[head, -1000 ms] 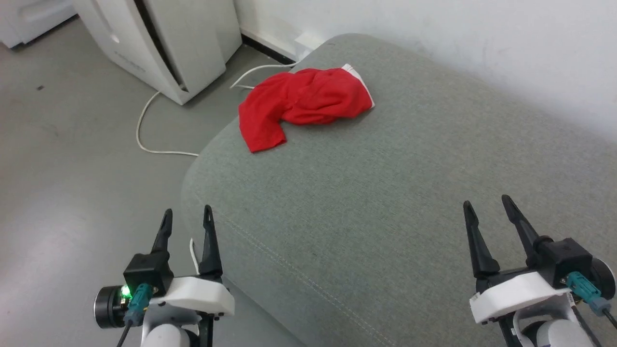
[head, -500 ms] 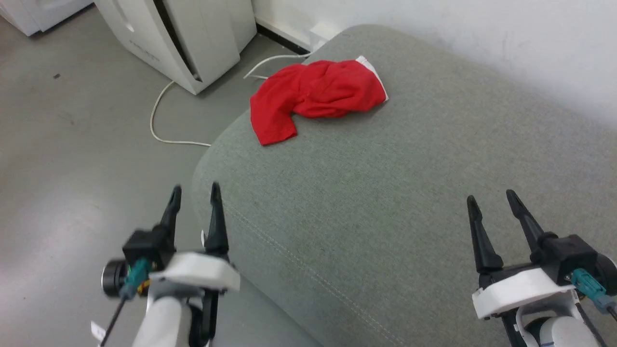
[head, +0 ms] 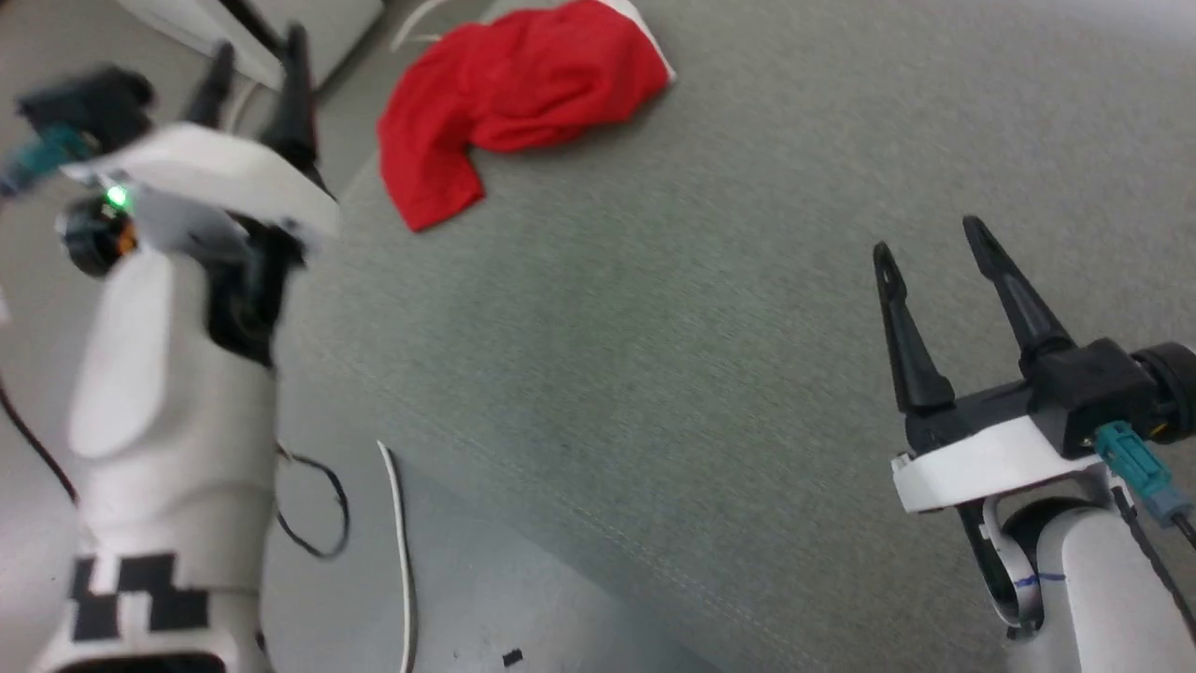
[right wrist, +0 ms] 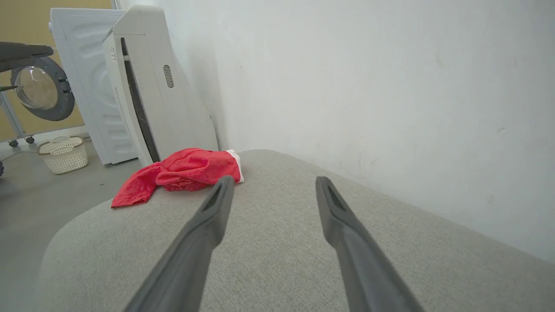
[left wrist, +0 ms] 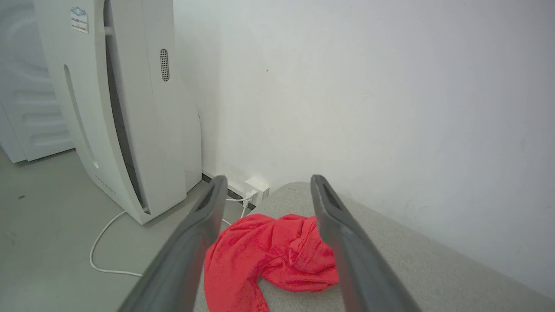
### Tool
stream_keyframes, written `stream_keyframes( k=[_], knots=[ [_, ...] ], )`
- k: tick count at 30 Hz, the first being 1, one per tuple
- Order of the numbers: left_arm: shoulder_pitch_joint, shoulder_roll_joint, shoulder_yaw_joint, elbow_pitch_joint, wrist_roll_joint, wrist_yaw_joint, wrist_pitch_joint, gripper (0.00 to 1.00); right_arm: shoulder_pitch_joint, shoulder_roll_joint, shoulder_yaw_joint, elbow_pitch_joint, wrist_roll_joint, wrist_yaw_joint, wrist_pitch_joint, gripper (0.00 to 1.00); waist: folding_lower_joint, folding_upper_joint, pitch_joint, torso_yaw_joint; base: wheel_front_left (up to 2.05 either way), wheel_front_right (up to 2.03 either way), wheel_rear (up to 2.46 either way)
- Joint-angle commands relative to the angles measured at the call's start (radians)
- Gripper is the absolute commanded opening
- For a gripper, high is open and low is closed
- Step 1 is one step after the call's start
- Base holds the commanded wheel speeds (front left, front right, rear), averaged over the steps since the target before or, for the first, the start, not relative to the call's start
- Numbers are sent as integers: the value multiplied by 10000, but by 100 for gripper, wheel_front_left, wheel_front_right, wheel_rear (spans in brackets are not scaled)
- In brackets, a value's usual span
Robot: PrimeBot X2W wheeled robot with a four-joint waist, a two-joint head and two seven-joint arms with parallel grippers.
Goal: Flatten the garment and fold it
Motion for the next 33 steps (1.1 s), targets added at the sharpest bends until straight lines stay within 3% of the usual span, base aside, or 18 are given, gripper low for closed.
stream_keyframes(
  k=[1, 7, 12, 26, 27, 28, 29, 33],
  knots=[
    [-433, 174, 172, 207, -228, -91, 225, 100, -211, -17, 15, -104, -75, -19, 27, 100, -3, 1, 2483, -2397, 0, 0, 0],
    [-1655, 1143, 639, 843, -762, -44, 1813, 100, -678, -18, 41, -212, 37, -19, -184, 100, -3, 1, 3675, -3655, 0, 0, 0],
    [-2026, 1748, 989, 1060, -1157, 275, 3183, 100, -979, -14, 66, -127, 159, -19, -448, 100, -3, 1, 4241, -4327, 0, 0, 0],
    [-1665, 2343, 1248, 1070, -1290, 1591, 5171, 100, -1484, -8, 375, 534, 700, -19, -1078, 100, -3, 1, 4176, -4991, 0, 0, 0],
    [-1578, 2376, 1243, 1039, -1287, 1663, 5314, 73, -1474, -8, 394, 613, 731, -19, -1113, 100, -3, 1, 4057, -5019, 0, 0, 0],
    [-1485, 2427, 1248, 978, -1252, 1752, 5367, 11, -1456, -8, 402, 688, 775, -19, -1160, 100, -3, 1, 3918, -5044, 0, 0, 0],
    [-1392, 2500, 1247, 869, -1180, 1816, 5312, 0, -1432, -8, 406, 764, 822, -19, -1203, 100, -3, 1, 3762, -5067, 0, 0, 0],
    [-960, 2865, 1292, 184, -513, 2224, 4021, 0, -1284, -8, 422, 1106, 989, -19, -1369, 100, -3, 1, 2903, -5116, 0, 0, 0]
  ],
)
